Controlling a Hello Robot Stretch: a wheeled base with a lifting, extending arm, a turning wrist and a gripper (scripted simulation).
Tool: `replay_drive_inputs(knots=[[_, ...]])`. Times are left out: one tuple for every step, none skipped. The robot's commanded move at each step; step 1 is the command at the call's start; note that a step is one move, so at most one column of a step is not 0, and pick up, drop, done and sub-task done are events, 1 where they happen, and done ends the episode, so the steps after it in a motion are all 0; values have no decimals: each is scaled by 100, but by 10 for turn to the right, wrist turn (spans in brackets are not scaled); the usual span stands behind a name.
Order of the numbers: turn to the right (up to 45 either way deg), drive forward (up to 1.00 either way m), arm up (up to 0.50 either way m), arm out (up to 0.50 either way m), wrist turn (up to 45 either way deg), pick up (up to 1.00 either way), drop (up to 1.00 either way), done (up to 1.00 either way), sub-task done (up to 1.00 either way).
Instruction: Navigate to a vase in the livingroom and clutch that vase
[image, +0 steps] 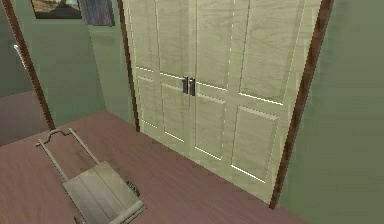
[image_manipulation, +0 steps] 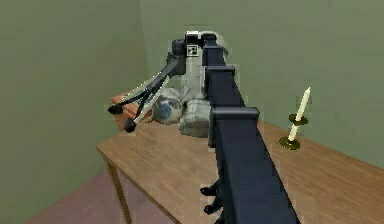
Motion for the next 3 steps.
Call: replay_drive_inputs(knots=[[0, 0, 0, -48, 0, 0, 0, 0, 0], [450, 0, 0, 0, 0, 0, 0, 0, 0], [0, 60, 0, 0, 0, 0, 0, 0, 0]])
